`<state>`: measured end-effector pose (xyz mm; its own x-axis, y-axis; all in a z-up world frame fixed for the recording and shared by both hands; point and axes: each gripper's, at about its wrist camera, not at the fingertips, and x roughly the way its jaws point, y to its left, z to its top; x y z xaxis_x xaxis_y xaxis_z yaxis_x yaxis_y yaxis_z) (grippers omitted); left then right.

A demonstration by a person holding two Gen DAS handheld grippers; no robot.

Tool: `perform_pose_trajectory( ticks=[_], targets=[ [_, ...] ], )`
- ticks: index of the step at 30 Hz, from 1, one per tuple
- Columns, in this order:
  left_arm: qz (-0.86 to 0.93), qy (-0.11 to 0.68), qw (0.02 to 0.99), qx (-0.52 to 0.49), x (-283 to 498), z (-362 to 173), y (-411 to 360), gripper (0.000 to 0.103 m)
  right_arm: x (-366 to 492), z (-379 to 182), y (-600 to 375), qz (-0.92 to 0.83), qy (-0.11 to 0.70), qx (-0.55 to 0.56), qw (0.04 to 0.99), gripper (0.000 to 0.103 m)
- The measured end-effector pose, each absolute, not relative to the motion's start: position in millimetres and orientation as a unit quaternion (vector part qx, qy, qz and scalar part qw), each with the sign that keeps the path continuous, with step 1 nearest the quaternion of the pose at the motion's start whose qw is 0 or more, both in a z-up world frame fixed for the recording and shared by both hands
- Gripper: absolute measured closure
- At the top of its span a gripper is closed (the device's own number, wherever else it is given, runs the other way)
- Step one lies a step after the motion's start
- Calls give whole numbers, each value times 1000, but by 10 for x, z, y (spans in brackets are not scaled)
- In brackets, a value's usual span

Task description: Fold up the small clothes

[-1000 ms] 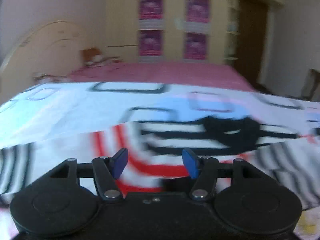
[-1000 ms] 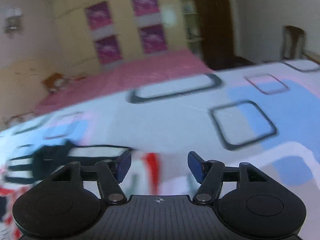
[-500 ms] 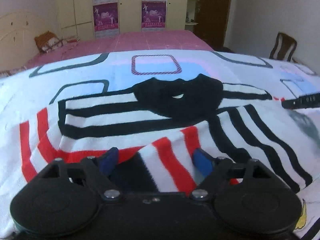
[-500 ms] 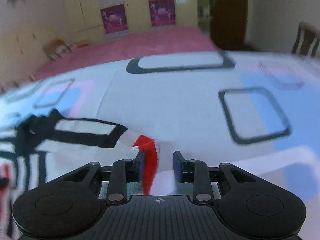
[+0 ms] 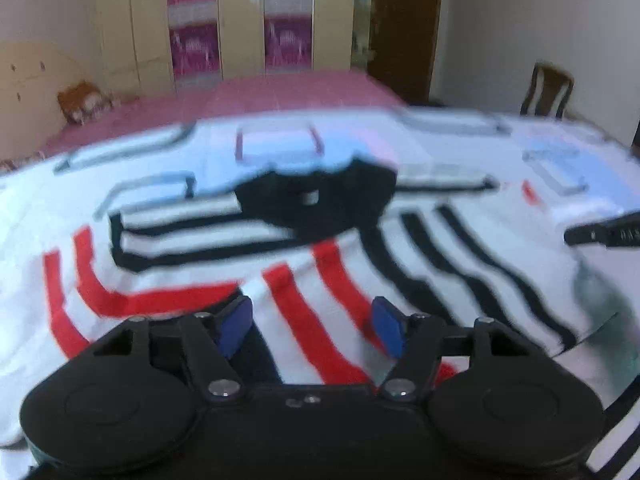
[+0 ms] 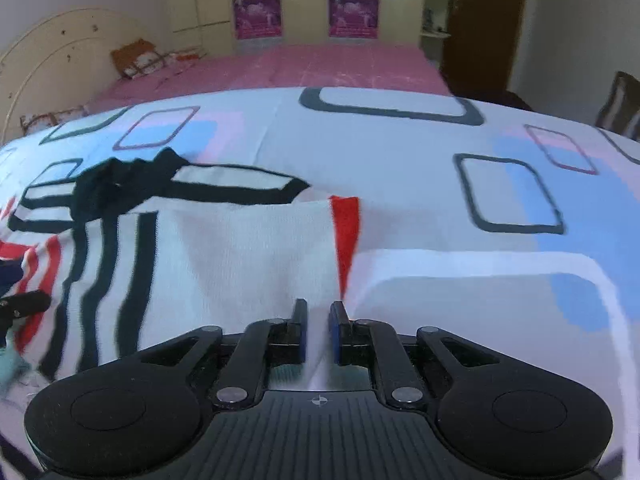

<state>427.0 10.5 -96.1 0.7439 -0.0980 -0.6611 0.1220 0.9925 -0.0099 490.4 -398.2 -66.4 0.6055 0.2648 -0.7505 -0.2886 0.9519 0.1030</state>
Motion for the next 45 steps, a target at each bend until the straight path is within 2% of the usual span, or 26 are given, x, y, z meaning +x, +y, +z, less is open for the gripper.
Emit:
perform_pose_trajectory(
  ticks=[3,5,10,17,18,19,20,21,22,23,24,25,28,34,39,41,43,45],
  targets=[
    [-57,363,930,18,4161,-977,104,35,4579,-535,-3964,170,409,-17,896,93],
    [-48,396,917,21,4158,-1127,106,33,4451,-652,-3883,170,437,-22,883,93],
    [-38,371,928,8,4090,-1088,176,35,4263,-671,-3729,149,429,-40,890,93],
    [-45,383,922,-27,4042,-1037,456,29,4183,-698,-3593,148,442,-42,884,92],
    [-31,376,926,-35,4002,-1002,548,26,4169,-653,-3598,141,440,-29,886,83],
    [-17,368,929,-43,3958,-969,644,17,4153,-618,-3588,135,437,-18,889,64],
    [1,358,932,-53,3896,-932,777,12,4123,-586,-3570,134,429,-14,893,22],
    [20,348,935,-62,3810,-897,938,8,4077,-550,-3557,139,414,-10,899,19],
    [44,342,936,-71,3716,-865,1142,9,4047,-522,-3529,140,411,-9,901,19],
    [63,337,936,-82,3637,-838,1327,10,4020,-492,-3500,138,411,-8,901,26],
    [84,330,935,-98,3533,-818,1552,17,3996,-477,-3477,141,408,0,902,37],
    [110,323,932,-122,3397,-803,1823,29,3984,-471,-3458,143,409,9,901,39],
    [187,306,909,-213,2969,-816,2632,46,3953,-483,-3357,147,411,29,899,46],
    [291,256,848,-361,2345,-1052,3790,51,3931,-503,-3016,161,425,34,890,47],
    [291,191,820,-454,2370,-1254,4226,57,3891,-410,-2704,171,417,19,892,47],
    [290,178,814,-471,2430,-1300,4326,66,3870,-363,-2632,169,415,13,894,47],
    [281,178,805,-490,2523,-1363,4426,98,3850,-322,-2604,165,413,10,896,47],
    [275,156,791,-524,2530,-1398,4484,98,3859,-305,-2617,159,416,12,895,47]
  ],
)
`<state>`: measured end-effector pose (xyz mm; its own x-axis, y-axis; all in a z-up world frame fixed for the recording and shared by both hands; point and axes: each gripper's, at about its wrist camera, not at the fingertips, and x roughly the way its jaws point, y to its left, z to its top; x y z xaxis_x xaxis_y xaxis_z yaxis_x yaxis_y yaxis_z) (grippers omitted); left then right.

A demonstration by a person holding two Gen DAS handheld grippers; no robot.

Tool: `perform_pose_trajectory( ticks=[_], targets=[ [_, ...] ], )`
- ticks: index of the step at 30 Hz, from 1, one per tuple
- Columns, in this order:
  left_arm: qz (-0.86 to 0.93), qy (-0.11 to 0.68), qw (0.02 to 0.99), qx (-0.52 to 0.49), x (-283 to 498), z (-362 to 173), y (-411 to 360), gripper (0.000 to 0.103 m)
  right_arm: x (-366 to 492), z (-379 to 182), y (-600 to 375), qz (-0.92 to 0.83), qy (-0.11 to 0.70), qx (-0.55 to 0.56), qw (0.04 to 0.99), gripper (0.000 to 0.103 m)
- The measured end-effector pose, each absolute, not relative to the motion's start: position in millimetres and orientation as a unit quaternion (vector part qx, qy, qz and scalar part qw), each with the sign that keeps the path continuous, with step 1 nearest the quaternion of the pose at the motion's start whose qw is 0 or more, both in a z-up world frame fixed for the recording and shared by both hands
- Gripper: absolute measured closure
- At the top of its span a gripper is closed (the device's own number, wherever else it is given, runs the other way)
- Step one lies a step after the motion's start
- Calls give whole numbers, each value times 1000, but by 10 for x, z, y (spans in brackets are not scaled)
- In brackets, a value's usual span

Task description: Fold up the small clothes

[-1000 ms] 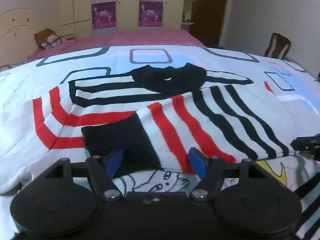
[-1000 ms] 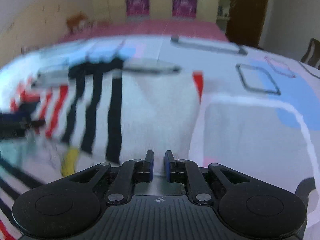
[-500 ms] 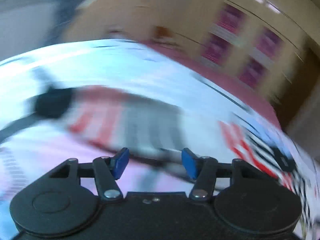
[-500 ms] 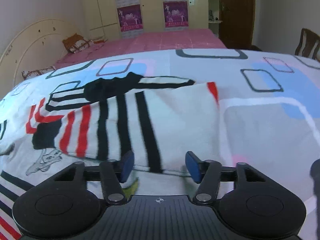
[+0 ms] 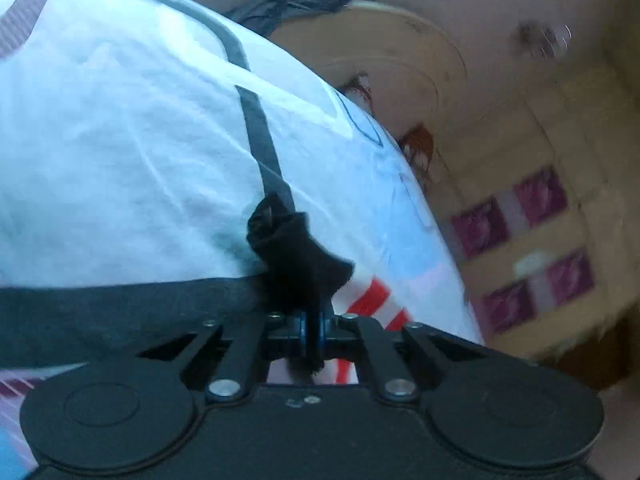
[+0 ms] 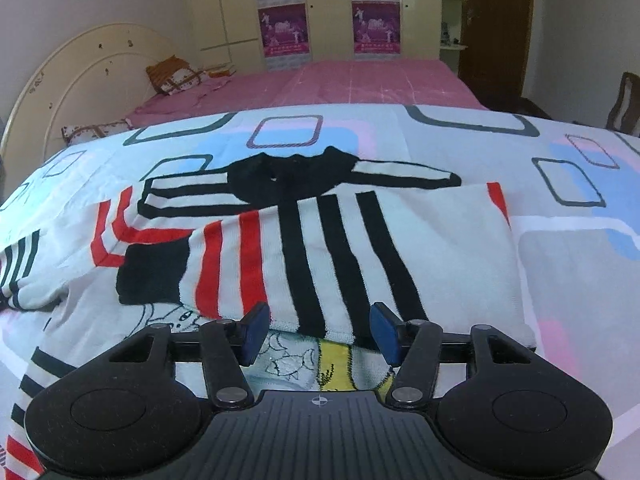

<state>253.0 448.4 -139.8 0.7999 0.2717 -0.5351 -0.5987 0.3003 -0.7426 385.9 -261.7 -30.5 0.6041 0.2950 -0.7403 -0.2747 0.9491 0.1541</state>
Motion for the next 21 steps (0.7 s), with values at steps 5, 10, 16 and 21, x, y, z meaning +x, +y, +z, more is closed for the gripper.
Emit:
perform_pose_trajectory(
  ticks=[5,10,16,21],
  targets=[
    [200,128,849,-471,2826,-941,4017,98,3893,-274,-2725,133,415,23,900,47],
    [99,168,885,-423,3542,-716,3308,98,3924,-256,-2867,117,410,47,903,47],
    [-12,230,910,-345,4254,-632,2251,98,3894,-254,-3131,115,408,73,903,47],
    [-72,284,912,-287,4671,-714,1475,98,3880,-245,-3431,102,403,95,905,47]
  ],
)
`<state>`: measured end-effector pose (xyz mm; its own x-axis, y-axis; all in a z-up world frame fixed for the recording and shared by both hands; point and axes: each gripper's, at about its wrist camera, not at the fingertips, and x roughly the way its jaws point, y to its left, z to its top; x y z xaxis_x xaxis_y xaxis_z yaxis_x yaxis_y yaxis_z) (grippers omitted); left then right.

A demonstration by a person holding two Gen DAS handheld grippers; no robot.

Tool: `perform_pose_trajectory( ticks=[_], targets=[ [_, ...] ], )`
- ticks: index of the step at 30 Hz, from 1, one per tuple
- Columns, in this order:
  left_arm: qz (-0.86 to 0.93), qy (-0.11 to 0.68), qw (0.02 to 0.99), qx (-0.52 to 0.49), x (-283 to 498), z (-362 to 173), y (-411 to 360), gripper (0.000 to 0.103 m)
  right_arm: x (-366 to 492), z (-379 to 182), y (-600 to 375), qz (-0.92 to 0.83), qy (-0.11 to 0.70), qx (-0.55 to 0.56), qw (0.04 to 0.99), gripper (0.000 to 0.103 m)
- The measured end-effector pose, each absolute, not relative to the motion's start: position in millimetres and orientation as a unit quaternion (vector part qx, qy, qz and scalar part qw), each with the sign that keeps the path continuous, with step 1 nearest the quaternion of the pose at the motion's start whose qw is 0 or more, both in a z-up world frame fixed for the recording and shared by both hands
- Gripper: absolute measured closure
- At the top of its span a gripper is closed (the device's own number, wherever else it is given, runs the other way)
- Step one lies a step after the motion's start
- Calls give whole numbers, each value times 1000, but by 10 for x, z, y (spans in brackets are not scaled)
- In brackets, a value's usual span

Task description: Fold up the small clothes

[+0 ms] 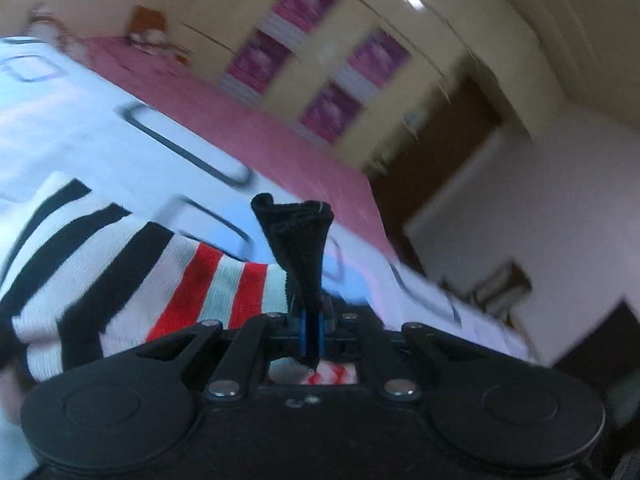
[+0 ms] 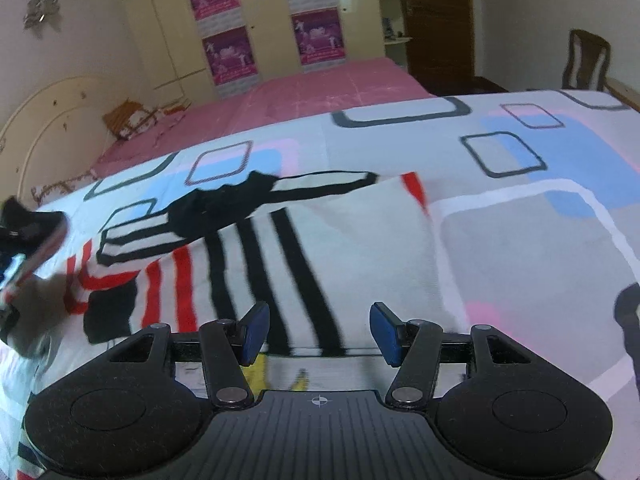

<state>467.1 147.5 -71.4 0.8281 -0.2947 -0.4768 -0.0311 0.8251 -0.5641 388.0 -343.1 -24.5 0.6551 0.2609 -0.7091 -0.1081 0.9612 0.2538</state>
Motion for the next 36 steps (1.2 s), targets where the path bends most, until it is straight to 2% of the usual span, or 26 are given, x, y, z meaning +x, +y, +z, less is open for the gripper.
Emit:
perform_pose_trajectory(
  ticks=[9,11,12,14,15,16,18,23,27,32,36],
  targets=[
    [-109,360,914,-153,4877,-1077,429,98,3870,-208,-4019,88,397,132,904,47],
    [-124,392,904,-118,4911,-1213,170,94,3857,-202,-4112,88,397,140,903,47],
    [-133,408,897,-104,4908,-1291,68,80,3844,-197,-4150,90,396,145,902,46],
    [-156,387,905,-84,4713,-1238,-88,55,3847,-178,-4191,86,394,146,903,46],
    [-173,385,903,-79,4642,-1205,-143,36,3853,-166,-4195,86,393,145,904,46],
    [-180,380,905,-70,4595,-1180,-157,32,3860,-160,-4195,92,391,150,903,46],
    [-179,370,910,-57,4463,-1114,-116,34,3899,-161,-4170,110,392,170,898,46],
    [-114,346,927,-87,3994,-971,563,50,4111,-243,-3798,164,410,193,876,46],
    [-2,344,935,-81,3557,-972,1357,53,4272,-365,-3453,191,431,203,858,46],
    [61,365,923,-103,3564,-1131,1906,55,4530,-616,-3182,200,464,242,828,45],
    [54,369,921,-113,3766,-1241,2031,71,4673,-695,-3028,189,466,223,835,46]
  ],
)
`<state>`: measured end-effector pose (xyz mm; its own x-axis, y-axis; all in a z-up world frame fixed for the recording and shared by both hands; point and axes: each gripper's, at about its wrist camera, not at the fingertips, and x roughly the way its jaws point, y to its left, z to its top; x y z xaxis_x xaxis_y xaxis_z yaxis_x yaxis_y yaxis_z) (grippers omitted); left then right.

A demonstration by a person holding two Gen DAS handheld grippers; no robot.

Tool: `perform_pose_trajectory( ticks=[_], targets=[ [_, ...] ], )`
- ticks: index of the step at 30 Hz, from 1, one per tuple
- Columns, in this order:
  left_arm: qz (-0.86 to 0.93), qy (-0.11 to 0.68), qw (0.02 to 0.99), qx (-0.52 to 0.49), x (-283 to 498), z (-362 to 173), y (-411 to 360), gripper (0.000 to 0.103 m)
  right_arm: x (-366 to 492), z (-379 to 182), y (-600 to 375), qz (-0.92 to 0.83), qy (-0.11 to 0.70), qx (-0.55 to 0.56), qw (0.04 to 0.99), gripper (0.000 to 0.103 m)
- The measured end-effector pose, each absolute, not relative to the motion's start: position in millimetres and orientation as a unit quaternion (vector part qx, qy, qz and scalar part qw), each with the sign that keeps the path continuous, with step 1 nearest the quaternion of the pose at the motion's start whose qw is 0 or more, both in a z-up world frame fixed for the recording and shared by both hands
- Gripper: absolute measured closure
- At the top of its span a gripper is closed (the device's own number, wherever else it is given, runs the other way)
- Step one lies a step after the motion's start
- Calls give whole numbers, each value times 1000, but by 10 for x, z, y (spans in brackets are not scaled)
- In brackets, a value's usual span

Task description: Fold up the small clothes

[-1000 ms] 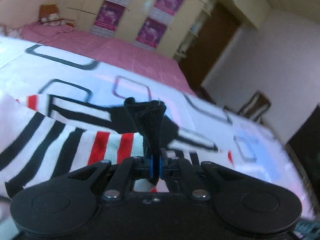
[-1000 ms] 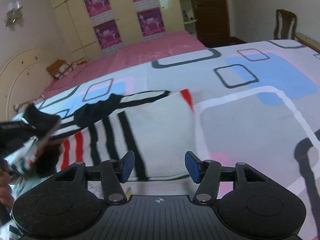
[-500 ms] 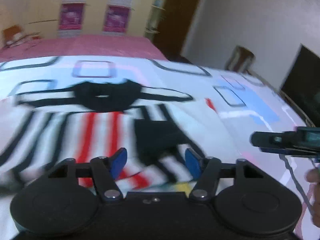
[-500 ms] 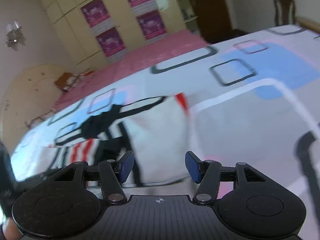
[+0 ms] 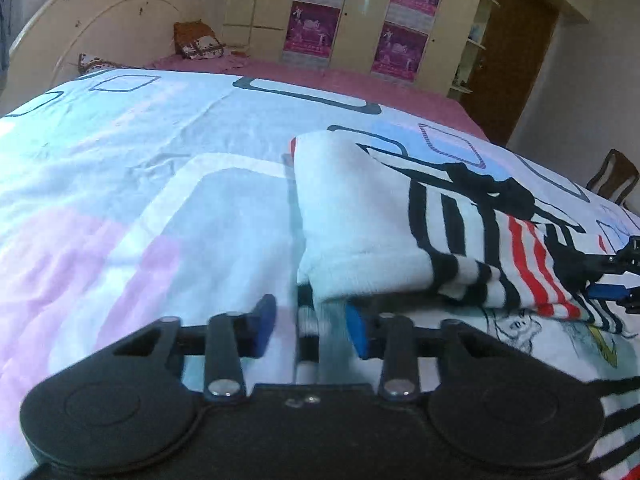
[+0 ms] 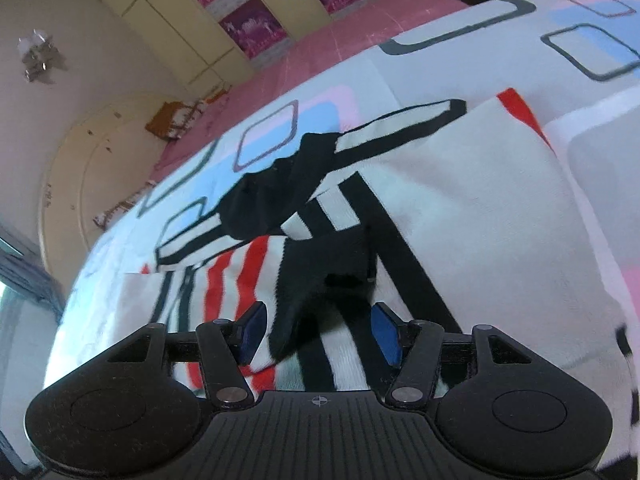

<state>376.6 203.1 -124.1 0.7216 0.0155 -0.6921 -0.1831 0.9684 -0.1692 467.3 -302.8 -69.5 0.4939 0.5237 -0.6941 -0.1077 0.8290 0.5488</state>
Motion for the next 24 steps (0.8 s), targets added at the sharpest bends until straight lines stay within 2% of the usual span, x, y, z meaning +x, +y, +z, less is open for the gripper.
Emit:
perform_pose_trajectory(
  ticks=[2,3,4,5,7,11,12,14,16,24],
  targets=[
    [41,370,922,-105,3875,-1272,2042,82,4738,-708,-2965,181,471,204,839,48],
    [37,373,923,-93,3888,-1274,2057,84,4761,-704,-2929,182,470,190,842,74],
    [35,374,923,-83,3859,-1276,2068,85,4788,-694,-2889,190,473,173,843,94],
    [33,377,923,-77,3878,-1274,2064,86,4801,-665,-2860,197,473,164,843,99],
    [28,380,922,-70,3852,-1278,2061,86,4733,-454,-2867,212,434,148,863,99],
    [16,385,921,-64,3821,-1295,2076,86,4424,198,-3048,229,298,127,918,99],
    [15,386,921,-60,3816,-1295,2074,86,4400,177,-3052,230,300,111,919,99],
    [12,387,920,-60,3814,-1297,2084,86,4461,-115,-3004,215,361,67,905,99],
    [8,389,919,-62,3816,-1294,2099,87,4444,-329,-3098,207,386,91,894,99],
    [0,397,916,-58,3846,-1287,2125,87,4280,-560,-3167,192,405,103,888,99]
  ],
)
